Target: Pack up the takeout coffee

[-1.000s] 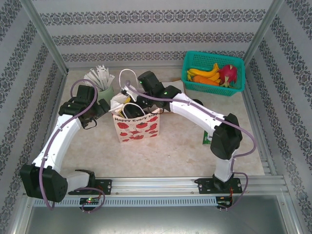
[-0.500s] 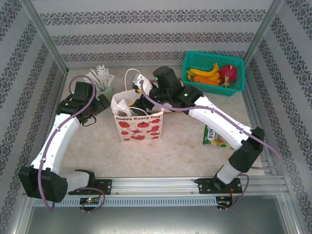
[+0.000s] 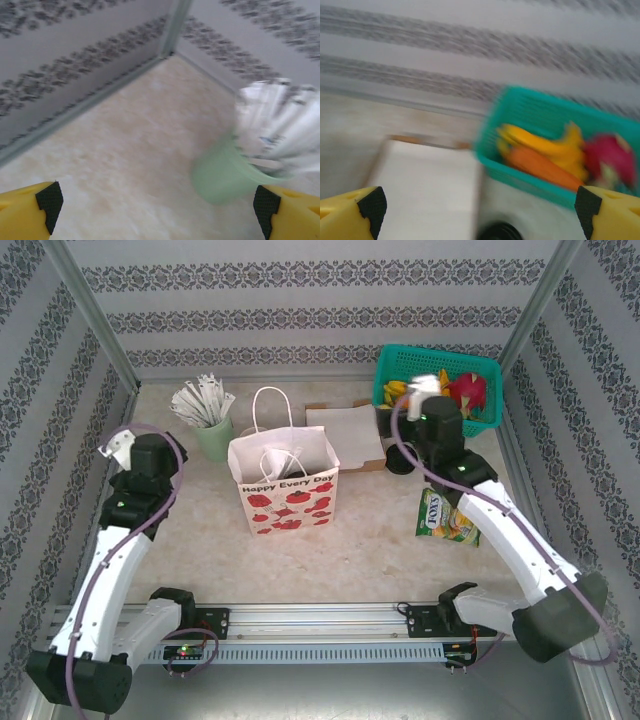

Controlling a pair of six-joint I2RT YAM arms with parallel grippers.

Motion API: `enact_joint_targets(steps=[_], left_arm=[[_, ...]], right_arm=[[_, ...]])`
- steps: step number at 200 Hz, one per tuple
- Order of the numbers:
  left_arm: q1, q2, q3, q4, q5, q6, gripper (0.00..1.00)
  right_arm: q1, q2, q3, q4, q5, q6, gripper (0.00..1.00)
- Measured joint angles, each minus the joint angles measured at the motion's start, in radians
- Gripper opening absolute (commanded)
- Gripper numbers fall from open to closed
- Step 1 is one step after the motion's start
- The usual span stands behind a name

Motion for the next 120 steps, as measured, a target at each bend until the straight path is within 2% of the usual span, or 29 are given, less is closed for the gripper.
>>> enact_joint_targets(steps=[23, 50, 82, 120], left_arm=[[0.019, 0.035, -0.157, 0.138, -0.092, 0.070, 0.99], [0.065, 0.059, -0.299, 0.314, -0.079, 0.163, 0.99], [0.129, 0.174, -0.431, 0.584, 0.074, 0.290, 0.99], [0.150, 0.410, -0.446, 0.829, 0.293, 0.414, 0.99]], right_arm=[[-0.161, -0.027, -0.196, 0.057, 0.031, 0.088, 0.98], [-0.277, -0.013, -0.380, 0.156, 0.002, 0.133, 0.98], [-0.308, 0.113, -0.463, 0.325, -0.081, 0.135, 0.98], [-0.309, 0.278, -0.468, 0.488, -0.204, 0.060, 0.98]])
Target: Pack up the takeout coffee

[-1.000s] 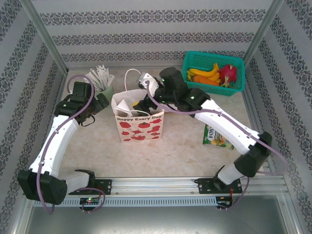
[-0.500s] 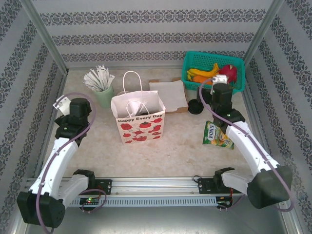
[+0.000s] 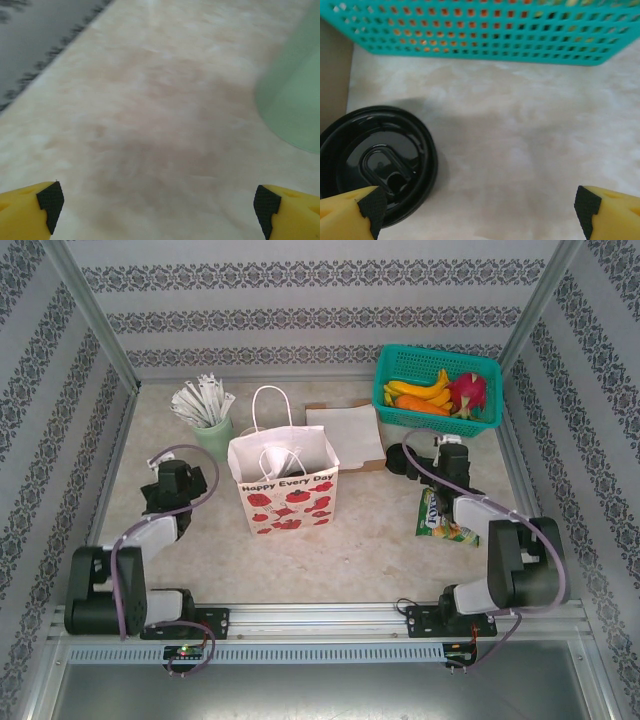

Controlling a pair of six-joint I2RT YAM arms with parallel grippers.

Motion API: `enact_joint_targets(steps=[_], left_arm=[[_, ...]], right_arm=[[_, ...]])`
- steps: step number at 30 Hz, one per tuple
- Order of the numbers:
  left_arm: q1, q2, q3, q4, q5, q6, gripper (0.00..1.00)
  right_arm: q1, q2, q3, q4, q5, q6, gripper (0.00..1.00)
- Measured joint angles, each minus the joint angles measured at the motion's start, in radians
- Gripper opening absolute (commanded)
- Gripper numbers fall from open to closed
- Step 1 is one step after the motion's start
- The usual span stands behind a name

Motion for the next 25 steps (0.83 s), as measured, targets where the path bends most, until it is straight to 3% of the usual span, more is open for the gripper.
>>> enact_joint_targets(steps=[6, 9, 11, 25], left_arm=[[-0.007, 0.181, 0.003, 0.219, 0.213, 0.111, 0.99], [-0.028, 0.229, -0.050, 0.403, 0.270, 0.158, 0.99], [-0.042, 0.235, -0.071, 0.425, 0.268, 0.170, 0.99], [-0.060, 0.238, -0.070, 0.495, 0.244, 0.206, 0.99]], right_arm=[[-0.020, 0.020, -0.057, 0.206, -0.114, -0.075, 0.98], [-0.026, 0.026, -0.120, 0.323, -0.121, -0.078, 0.98], [-0.026, 0.053, -0.162, 0.412, -0.121, -0.078, 0.98], [-0.026, 0.071, -0.181, 0.504, -0.117, -0.078, 0.98]])
